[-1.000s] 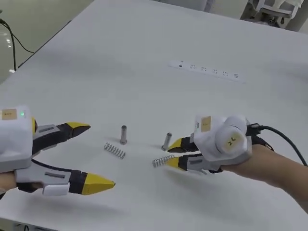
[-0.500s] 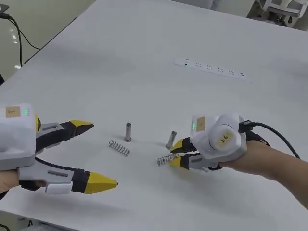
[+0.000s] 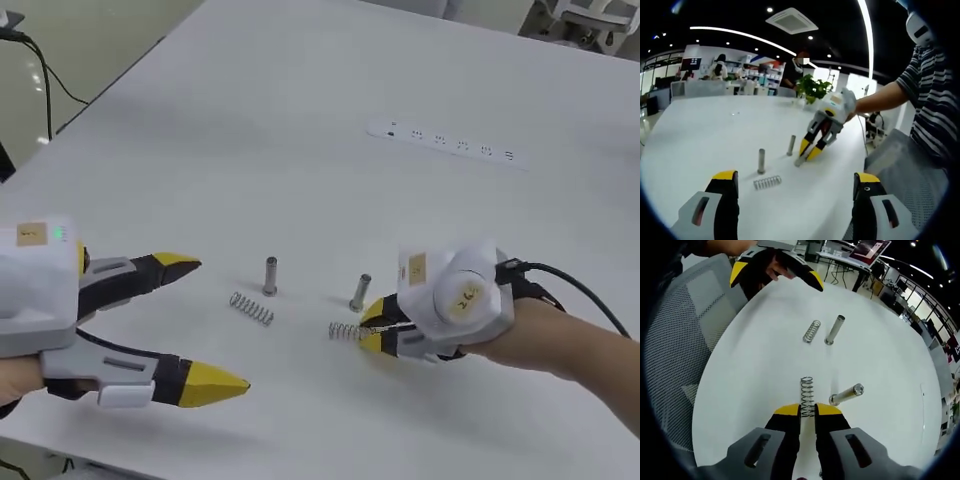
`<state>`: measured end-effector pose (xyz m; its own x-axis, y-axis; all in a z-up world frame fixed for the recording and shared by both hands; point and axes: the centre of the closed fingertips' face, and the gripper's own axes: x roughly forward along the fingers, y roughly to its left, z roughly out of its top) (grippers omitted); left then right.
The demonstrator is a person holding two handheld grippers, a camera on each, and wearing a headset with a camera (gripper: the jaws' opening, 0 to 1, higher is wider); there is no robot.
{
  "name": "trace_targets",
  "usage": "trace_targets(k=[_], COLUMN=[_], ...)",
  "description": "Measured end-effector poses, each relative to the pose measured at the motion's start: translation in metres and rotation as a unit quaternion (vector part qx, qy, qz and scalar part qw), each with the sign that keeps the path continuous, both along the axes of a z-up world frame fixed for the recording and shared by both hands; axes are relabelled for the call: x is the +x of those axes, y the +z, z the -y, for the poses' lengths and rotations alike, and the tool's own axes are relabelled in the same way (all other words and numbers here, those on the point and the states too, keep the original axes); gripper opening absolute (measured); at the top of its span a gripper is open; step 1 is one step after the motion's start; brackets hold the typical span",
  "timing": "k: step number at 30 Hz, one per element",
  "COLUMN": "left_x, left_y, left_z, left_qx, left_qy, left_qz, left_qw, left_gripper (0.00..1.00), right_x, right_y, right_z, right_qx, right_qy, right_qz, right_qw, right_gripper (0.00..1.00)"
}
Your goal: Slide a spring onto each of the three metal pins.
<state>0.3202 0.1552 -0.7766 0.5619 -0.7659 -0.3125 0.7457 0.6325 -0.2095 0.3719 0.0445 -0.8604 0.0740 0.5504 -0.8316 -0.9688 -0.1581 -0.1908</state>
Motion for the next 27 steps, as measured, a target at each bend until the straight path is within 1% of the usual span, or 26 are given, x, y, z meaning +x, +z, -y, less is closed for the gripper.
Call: trace_targets(k=[2,4,5,6,8,9,12,15,20,22,27], left_x=[0.0,-0.001,-0.002,-0.003,-0.005,-0.005,-0.006,-0.005,-0.004,-0.003,-0.003], left_y=[0.001,0.002,0.002,0.001,0.001,0.001,0.002,0.004,0.004,0.005,0.008], left_z=[0.002,0.005,0.007,0.008,0.009,0.01,0.012,0.014,0.019,0.022,0.028], left_qx=[0.0,0.001,0.003,0.004,0.004,0.004,0.005,0.003,0.004,0.007,0.002], left_qy=[-0.004,-0.008,-0.013,-0.015,-0.022,-0.024,-0.03,-0.033,-0.043,-0.045,-0.057], left_qz=[0.0,0.001,0.002,0.001,-0.001,-0.001,-0.001,0.001,0.002,0.007,0.008], left_qw=[1.0,1.0,0.9999,0.9999,0.9998,0.9997,0.9995,0.9994,0.9991,0.9989,0.9984], left_gripper=[0.92,0.92,0.92,0.92,0.91,0.91,0.9,0.9,0.88,0.9,0.88], right_x=[-0.001,-0.001,-0.001,0.0,-0.001,-0.002,-0.005,-0.008,-0.011,-0.013,-0.018], right_y=[0.003,0.008,0.01,0.013,0.02,0.022,0.03,0.038,0.05,0.054,0.059], right_z=[0.001,0.002,0.005,0.006,0.009,0.011,0.016,0.018,0.022,0.023,0.026], right_qx=[0.005,0.015,0.02,0.027,0.038,0.041,0.045,0.056,0.065,0.071,0.074], right_qy=[-0.001,-0.012,-0.019,-0.026,-0.039,-0.039,-0.043,-0.049,-0.057,-0.062,-0.067], right_qz=[0.0,-0.003,0.0,0.003,-0.003,-0.001,0.002,0.002,0.007,0.005,0.008], right_qw=[1.0,0.9998,0.9996,0.9993,0.9985,0.9984,0.9981,0.9973,0.9963,0.9956,0.995], right_gripper=[0.08,0.08,0.08,0.08,0.08,0.08,0.08,0.08,0.08,0.08,0.08])
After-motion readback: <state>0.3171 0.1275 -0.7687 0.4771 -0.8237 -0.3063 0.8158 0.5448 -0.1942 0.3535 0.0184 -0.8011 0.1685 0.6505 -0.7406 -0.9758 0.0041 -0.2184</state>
